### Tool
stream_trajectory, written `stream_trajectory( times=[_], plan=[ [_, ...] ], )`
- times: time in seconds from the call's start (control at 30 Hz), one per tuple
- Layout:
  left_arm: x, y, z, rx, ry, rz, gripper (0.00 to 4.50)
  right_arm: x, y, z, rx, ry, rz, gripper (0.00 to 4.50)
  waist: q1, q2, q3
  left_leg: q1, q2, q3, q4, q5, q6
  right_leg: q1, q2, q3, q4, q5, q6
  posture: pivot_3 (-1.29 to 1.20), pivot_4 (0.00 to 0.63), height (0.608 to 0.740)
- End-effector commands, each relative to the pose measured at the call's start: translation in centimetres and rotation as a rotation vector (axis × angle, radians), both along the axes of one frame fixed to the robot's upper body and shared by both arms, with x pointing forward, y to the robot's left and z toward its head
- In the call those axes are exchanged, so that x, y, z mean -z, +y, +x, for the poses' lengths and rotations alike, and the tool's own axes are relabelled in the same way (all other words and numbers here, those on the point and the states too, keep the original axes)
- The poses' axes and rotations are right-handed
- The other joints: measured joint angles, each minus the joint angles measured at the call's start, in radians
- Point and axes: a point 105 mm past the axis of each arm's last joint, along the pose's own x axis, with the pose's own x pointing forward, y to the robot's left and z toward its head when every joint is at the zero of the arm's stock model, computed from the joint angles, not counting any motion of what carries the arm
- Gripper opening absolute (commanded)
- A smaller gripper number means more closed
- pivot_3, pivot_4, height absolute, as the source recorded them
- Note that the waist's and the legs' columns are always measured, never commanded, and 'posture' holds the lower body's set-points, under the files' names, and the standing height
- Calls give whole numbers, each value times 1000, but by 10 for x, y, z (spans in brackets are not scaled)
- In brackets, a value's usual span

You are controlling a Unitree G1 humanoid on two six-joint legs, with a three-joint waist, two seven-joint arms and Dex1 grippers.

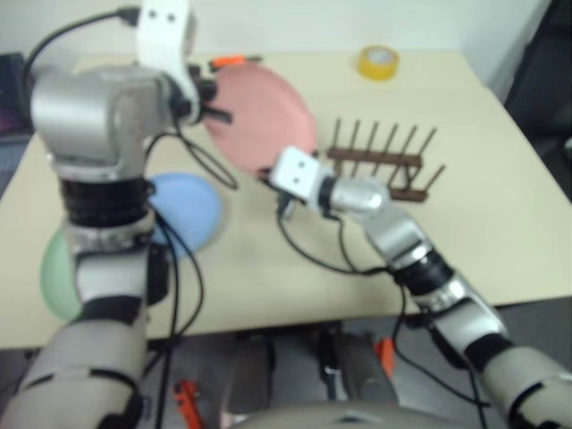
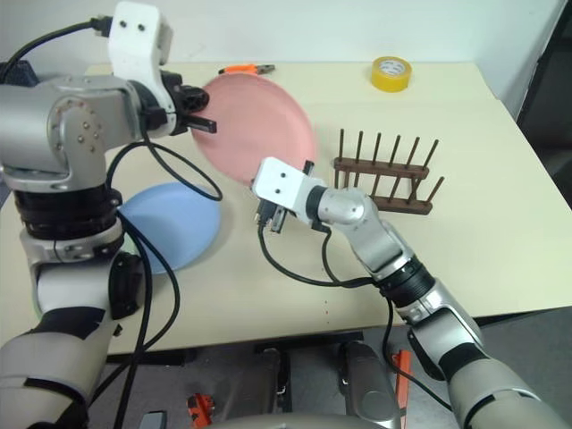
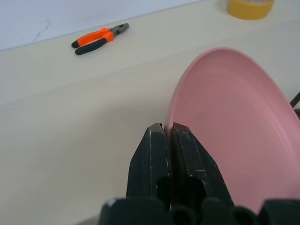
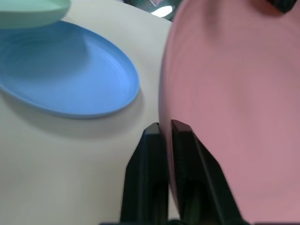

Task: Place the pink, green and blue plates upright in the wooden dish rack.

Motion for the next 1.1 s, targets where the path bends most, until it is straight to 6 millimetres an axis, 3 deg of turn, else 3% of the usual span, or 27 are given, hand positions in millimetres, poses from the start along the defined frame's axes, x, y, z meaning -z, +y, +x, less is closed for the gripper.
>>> stream_trajectory(
  times=[0.03, 0.13, 0.3, 0.43, 0.53, 0.57, 0.67, 0.7, 0.77, 0.83, 0.93, 1.03, 1.1],
  plan=[
    [-16, -12, -7, 64, -53, -17, 0, -23, -4, 4, 7, -66, 45, 25, 0, 0, 0, 0, 0, 0, 0, 0, 0, 0, 0, 0, 0, 0, 0, 0, 150, 740],
    [-21, -18, -10, 105, -81, -27, 0, -26, -6, 2, -5, -50, 75, 25, 0, 0, 0, 0, 0, 0, 0, 0, 0, 0, 0, 0, 0, 0, 0, 0, 150, 740],
    [-30, -22, -14, 135, -113, -80, 1458, -39, -9, 2, -24, -39, 124, 0, 1, 0, 0, 0, 0, 0, 0, 0, 0, 0, 0, 0, 0, 0, 0, 0, 150, 740],
    [-78, -15, -26, 172, -219, -234, 2872, -50, -6, 1, -49, -7, 190, 0, -2, 0, 0, 0, 0, 0, 1, 0, 0, 0, 0, 0, 0, 1, -1, 0, 150, 740],
    [-126, -7, -53, 277, -322, -341, 2872, -61, -4, 0, -75, 27, 257, 0, -13, -1, 1, 0, 1, 0, 0, 0, 0, 0, 1, -1, 0, 1, -1, 0, 150, 740],
    [-135, -5, -60, 298, -344, -354, 2872, -63, -4, -1, -79, 38, 274, 0, -20, -1, 1, 0, 1, 0, 0, 0, 0, 0, 1, -1, -1, 1, -1, 0, 150, 740],
    [-161, 19, -107, 450, -521, -339, 2872, -81, -11, 6, -68, 96, 395, 0, -31, 0, 1, 2, 1, 2, -3, 0, 0, 0, 0, 1, -1, 1, -1, 0, 150, 740],
    [-160, 25, -119, 478, -555, -311, 2872, -88, -15, 8, -64, 122, 440, 0, -35, 0, 1, 3, 2, 3, -3, 0, 0, 0, -1, 1, 0, 1, -1, 0, 150, 740],
    [-136, 32, -133, 537, -542, -239, 2872, -111, -33, 16, -50, 235, 616, 0, -37, 0, 1, 3, 3, 1, -2, 1, -2, 0, -1, 1, 1, 1, -2, 0, 150, 740],
    [-99, 28, -149, 652, -474, -181, 2872, -133, -63, 27, -17, 324, 772, 0, -30, 0, 1, 4, 4, 0, -3, 4, -7, 0, -2, 0, 2, 1, -3, 0, 150, 740],
    [-61, 17, -164, 780, -392, -116, 2872, -153, -96, 31, 10, 369, 879, 0, -10, -3, 1, 2, 4, -3, -1, 7, -12, 1, -2, -4, 1, 5, -12, 0, 150, 740],
    [-15, -4, -166, 882, -265, 44, 2872, -179, -136, 25, 40, 370, 967, 0, 2, -3, 1, 3, 3, -4, 0, 7, -11, 4, -4, -4, -3, 3, -19, 0, 150, 740],
    [12, -14, -151, 883, -198, 120, 2872, -186, -166, 23, 140, 363, 970, 0, 13, -3, 1, 3, 1, -3, 0, 7, -10, 5, -4, -3, -3, 3, -19, 0, 150, 740]
  ],
)
